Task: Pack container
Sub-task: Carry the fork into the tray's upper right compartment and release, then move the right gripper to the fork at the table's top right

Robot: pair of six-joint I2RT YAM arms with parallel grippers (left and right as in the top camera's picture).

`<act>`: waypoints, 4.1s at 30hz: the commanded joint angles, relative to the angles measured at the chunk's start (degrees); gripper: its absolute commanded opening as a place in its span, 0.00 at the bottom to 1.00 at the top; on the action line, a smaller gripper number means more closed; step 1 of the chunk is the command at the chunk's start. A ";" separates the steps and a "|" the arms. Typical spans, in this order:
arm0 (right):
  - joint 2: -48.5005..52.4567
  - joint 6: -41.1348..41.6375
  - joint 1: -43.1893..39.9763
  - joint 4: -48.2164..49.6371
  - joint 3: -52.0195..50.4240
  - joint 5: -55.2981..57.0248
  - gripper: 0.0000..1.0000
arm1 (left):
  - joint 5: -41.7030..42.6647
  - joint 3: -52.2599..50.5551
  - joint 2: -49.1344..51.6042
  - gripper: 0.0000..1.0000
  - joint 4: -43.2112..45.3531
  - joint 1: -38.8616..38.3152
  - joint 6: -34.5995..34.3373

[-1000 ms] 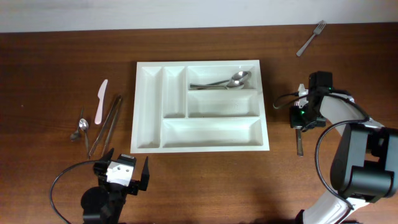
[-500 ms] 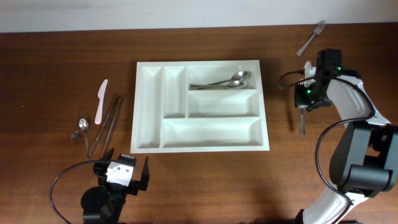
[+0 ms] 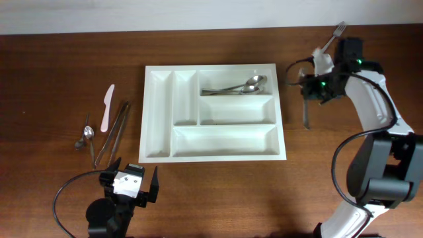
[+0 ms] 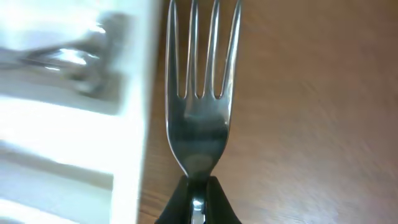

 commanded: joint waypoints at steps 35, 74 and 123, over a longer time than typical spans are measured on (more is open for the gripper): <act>11.15 -51.84 21.97 -2.54 7.23 -11.15 0.55 | 0.59 -0.26 -0.35 0.99 0.15 0.13 -0.79; 24.74 33.31 5.01 26.05 32.28 30.38 0.99 | 0.61 -0.26 -0.35 0.99 0.15 0.13 -0.79; 44.70 43.19 -4.04 43.25 32.28 23.96 0.54 | 0.59 -0.26 -0.35 0.99 0.15 0.13 -0.79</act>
